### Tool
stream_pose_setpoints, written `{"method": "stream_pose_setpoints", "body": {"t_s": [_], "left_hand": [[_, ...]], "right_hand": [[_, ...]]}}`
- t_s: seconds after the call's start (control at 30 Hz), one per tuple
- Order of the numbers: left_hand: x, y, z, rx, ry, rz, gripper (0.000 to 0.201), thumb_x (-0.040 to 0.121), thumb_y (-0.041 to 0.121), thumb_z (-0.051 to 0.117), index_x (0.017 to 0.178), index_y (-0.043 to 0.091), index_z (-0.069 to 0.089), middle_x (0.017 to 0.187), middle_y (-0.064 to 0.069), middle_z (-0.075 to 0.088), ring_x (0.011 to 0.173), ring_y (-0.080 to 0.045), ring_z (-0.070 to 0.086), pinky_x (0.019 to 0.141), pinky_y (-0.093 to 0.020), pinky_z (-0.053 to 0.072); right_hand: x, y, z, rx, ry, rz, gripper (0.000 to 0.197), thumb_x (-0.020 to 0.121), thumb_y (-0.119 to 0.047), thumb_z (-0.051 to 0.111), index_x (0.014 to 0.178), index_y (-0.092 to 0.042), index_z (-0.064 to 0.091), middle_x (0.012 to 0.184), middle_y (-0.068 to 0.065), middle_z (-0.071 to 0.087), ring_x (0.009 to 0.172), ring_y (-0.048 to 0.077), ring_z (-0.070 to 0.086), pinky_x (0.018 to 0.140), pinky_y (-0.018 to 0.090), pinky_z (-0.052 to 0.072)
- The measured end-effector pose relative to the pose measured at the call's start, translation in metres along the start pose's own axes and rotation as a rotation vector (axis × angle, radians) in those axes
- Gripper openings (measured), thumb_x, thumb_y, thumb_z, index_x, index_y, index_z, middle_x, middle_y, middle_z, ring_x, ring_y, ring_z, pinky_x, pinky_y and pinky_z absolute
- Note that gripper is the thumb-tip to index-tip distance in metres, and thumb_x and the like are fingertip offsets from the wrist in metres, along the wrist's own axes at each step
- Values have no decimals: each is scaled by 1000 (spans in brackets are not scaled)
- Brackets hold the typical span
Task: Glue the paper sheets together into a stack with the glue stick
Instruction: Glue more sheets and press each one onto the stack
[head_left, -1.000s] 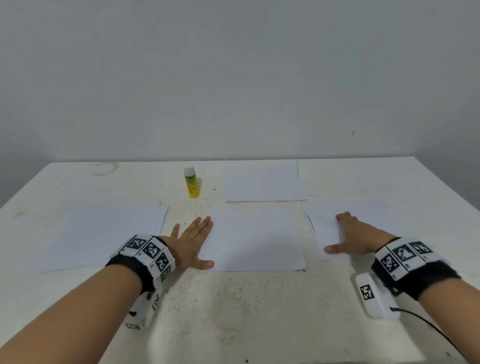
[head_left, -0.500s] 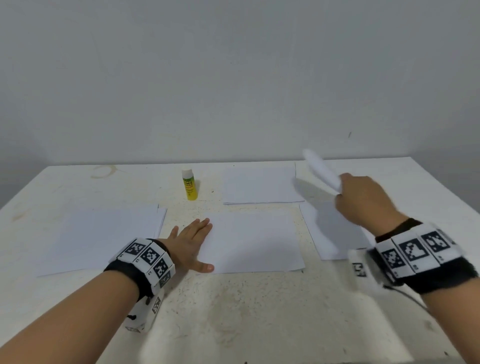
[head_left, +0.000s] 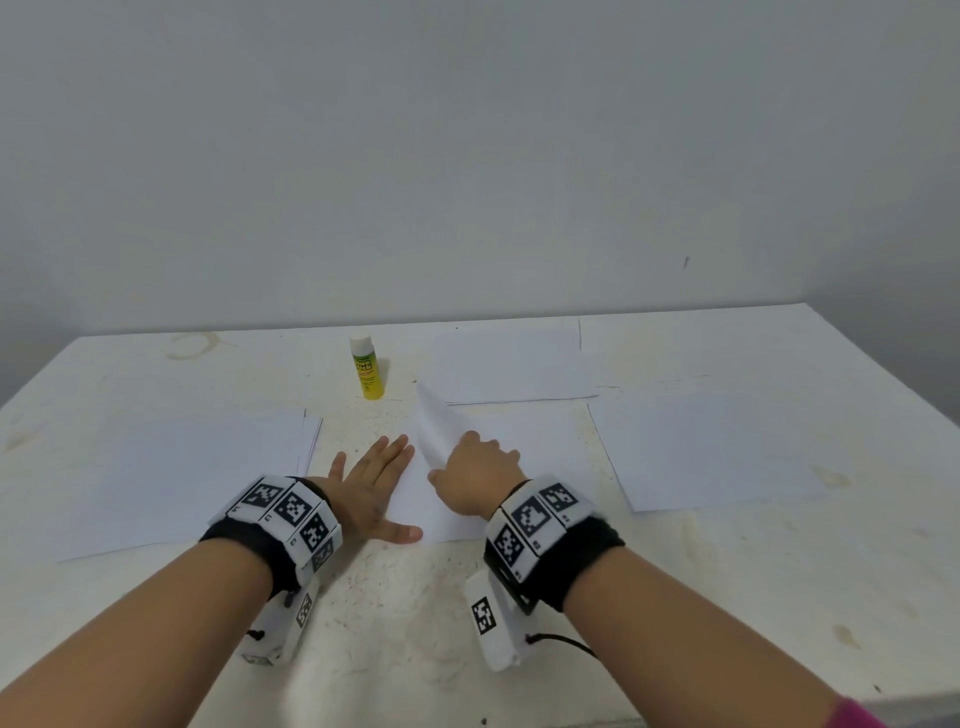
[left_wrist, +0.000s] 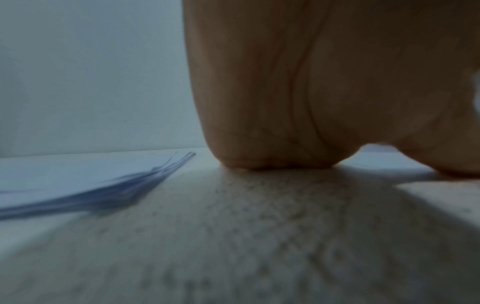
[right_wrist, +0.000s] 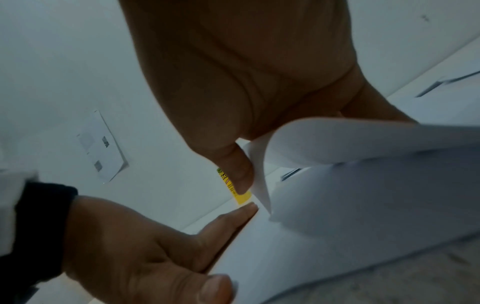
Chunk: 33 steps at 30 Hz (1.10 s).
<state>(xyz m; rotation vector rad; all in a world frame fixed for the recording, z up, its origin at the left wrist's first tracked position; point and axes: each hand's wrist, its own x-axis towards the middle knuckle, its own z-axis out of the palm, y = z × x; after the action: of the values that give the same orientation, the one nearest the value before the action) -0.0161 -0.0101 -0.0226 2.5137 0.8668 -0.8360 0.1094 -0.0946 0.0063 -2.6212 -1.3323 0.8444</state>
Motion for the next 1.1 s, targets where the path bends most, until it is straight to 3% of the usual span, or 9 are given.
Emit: {"method": "stream_pose_setpoints", "body": {"t_s": [0.2, 0.33, 0.67, 0.9, 1.0, 1.1], "left_hand": [[-1, 2, 0, -1, -6, 1, 168, 7, 103, -4, 147, 13, -28, 153, 2, -35, 141, -16, -31, 113, -50, -15], [-3, 4, -2, -11, -23, 3, 168, 7, 104, -3, 146, 14, -28, 153, 1, -35, 140, -16, -32, 113, -51, -15], [-4, 4, -2, -6, -24, 6, 168, 8, 104, -2, 146, 13, -28, 153, 1, -36, 141, -17, -31, 113, -50, -15], [-4, 4, -3, 9, -38, 5, 167, 9, 104, -3, 146, 12, -29, 152, 1, -37, 140, -16, -33, 113, -50, -16], [-4, 4, -3, 3, -32, 4, 166, 9, 104, -3, 146, 12, -29, 152, 1, -37, 140, -16, -32, 113, -50, -15], [-4, 4, -2, 10, -37, 9, 165, 11, 104, -4, 146, 12, -29, 152, 1, -37, 140, -16, -32, 113, -51, -15]], "right_hand": [[2, -5, 10, -11, -18, 4, 63, 98, -42, 43, 141, -1, 26, 143, 18, 38, 134, 35, 31, 114, 48, 21], [5, -7, 16, 57, -63, 68, 68, 94, -45, 47, 145, -7, 21, 148, 18, 26, 139, 41, 18, 108, 55, 29], [-1, -2, 12, -20, -29, -17, 64, 98, -40, 43, 142, 2, 24, 143, 21, 38, 136, 35, 31, 116, 48, 15], [3, 1, 17, 32, -70, 28, 69, 95, -44, 46, 144, -4, 21, 146, 22, 29, 138, 41, 20, 112, 53, 24], [4, 2, 16, -19, -48, -15, 72, 96, -43, 46, 144, 1, 17, 145, 21, 35, 136, 37, 28, 115, 50, 17], [3, 4, 17, -8, 1, -85, 78, 94, -42, 51, 145, -4, 7, 137, 17, 45, 130, 33, 37, 113, 49, 20]]}}
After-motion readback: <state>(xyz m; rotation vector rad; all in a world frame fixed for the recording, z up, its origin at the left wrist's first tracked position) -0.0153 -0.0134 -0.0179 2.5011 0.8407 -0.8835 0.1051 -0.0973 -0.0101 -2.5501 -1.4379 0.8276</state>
